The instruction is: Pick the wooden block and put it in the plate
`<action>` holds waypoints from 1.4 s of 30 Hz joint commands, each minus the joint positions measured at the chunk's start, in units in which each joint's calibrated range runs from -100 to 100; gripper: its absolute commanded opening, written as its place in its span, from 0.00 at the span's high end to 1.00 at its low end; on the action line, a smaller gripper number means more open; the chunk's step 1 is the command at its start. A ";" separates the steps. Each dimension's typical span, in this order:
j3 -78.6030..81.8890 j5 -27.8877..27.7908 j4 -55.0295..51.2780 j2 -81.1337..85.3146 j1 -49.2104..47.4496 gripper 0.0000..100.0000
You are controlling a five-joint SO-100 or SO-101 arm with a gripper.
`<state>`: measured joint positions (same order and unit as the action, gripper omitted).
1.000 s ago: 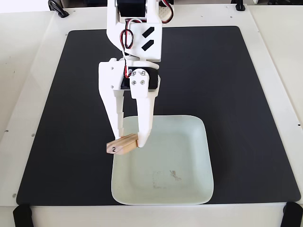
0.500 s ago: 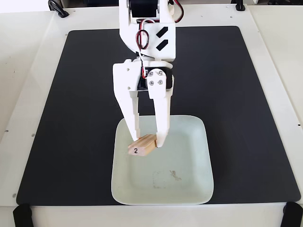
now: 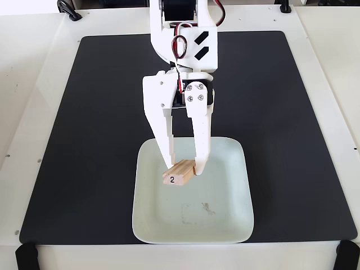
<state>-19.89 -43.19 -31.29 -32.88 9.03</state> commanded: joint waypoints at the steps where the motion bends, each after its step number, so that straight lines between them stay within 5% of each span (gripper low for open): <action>1: -2.01 0.00 0.76 1.52 0.60 0.91; 6: -1.92 0.00 0.67 1.52 1.05 0.71; 10: -1.92 0.00 0.58 1.52 0.94 0.69; 18: -1.92 0.00 0.23 1.61 0.94 0.78; 25: -1.83 0.00 0.05 1.86 0.82 0.99; 42: 49.09 0.00 0.76 47.37 -5.56 0.99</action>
<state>20.77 -43.19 -31.29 3.19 4.30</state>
